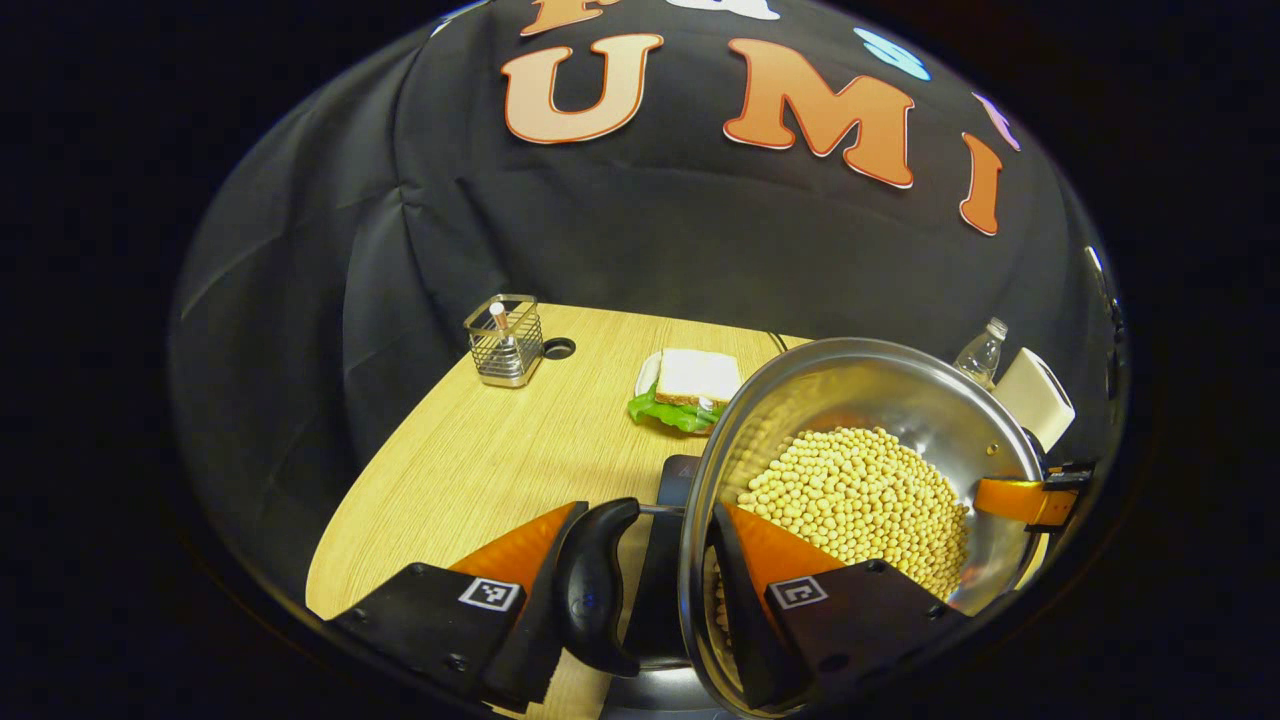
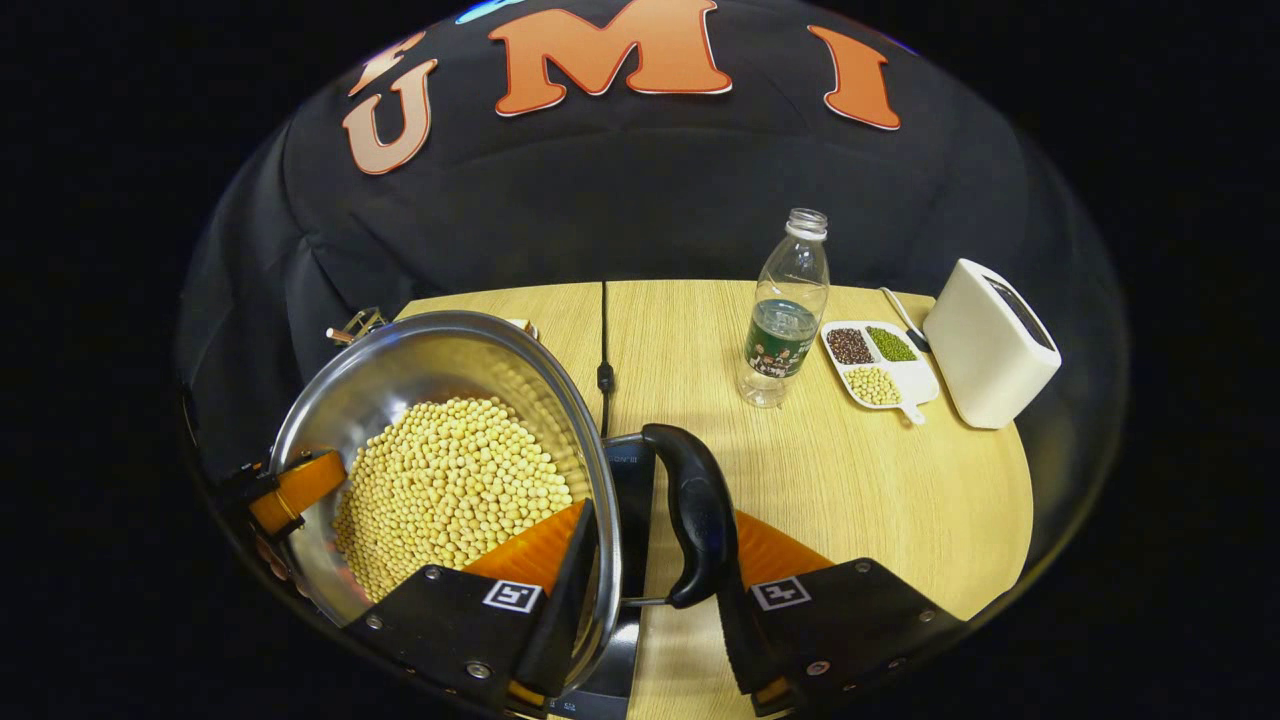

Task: First push the handle of the pot to place it horizontally, then grasp the pot with both hands and set it on the induction cooktop.

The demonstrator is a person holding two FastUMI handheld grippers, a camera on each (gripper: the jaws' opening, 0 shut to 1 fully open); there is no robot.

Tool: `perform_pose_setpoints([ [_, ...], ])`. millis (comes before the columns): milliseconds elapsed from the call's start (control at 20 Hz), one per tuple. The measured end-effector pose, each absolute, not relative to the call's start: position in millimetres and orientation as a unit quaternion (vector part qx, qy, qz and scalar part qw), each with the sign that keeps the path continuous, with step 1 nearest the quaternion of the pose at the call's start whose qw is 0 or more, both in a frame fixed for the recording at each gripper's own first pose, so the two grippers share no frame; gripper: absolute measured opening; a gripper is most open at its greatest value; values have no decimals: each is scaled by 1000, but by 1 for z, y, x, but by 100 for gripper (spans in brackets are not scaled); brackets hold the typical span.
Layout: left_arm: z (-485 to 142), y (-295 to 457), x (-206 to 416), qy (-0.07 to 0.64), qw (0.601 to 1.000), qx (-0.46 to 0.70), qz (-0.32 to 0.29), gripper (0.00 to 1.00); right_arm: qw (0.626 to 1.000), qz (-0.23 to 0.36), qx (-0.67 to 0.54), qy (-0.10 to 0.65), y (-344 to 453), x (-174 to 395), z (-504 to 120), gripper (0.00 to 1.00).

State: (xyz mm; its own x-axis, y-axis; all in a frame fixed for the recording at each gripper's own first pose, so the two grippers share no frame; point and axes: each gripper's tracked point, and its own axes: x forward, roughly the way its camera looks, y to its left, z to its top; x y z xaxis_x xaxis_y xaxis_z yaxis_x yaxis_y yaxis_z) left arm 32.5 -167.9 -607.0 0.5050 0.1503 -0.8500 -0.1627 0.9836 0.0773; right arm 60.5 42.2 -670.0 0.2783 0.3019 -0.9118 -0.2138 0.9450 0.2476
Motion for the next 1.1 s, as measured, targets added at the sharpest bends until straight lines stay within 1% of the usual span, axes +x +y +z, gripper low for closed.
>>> perform_pose_setpoints([
  [50, -608, -168, 32, 492, 866, -9, 90, 79, 798, 161, 37, 580, 43, 59, -670, 62],
  [100, -607, -168, 31, 494, 865, -11, 91, 79, 797, 161, 38, 581, 44, 60, -670, 62],
  [150, -606, -168, 32, 495, 864, -13, 92, 76, 796, 160, 38, 582, 44, 58, -670, 62],
  [500, -603, -168, 34, 500, 861, -14, 94, 76, 795, 160, 42, 584, 44, 59, -670, 62],
  [550, -604, -168, 33, 502, 860, -14, 94, 76, 794, 161, 41, 585, 44, 58, -671, 58],
  [600, -604, -168, 34, 503, 859, -13, 93, 76, 794, 160, 42, 586, 44, 58, -671, 62],
  [700, -602, -167, 35, 506, 857, -10, 92, 76, 790, 160, 43, 590, 45, 58, -672, 62],
  [750, -602, -167, 36, 509, 856, -9, 92, 74, 789, 161, 44, 591, 45, 58, -671, 62],
  [800, -601, -167, 35, 510, 855, -9, 92, 76, 788, 160, 45, 593, 45, 58, -671, 62],
  [850, -601, -167, 35, 511, 854, -11, 92, 74, 787, 160, 45, 594, 44, 59, -671, 62],
  [900, -600, -167, 36, 512, 854, -12, 92, 76, 787, 160, 44, 594, 44, 60, -671, 58],
  [950, -599, -167, 37, 513, 853, -12, 91, 76, 788, 161, 44, 593, 43, 59, -670, 62],
  [1100, -600, -166, 36, 512, 854, -13, 90, 74, 787, 162, 44, 594, 42, 60, -670, 62],
])
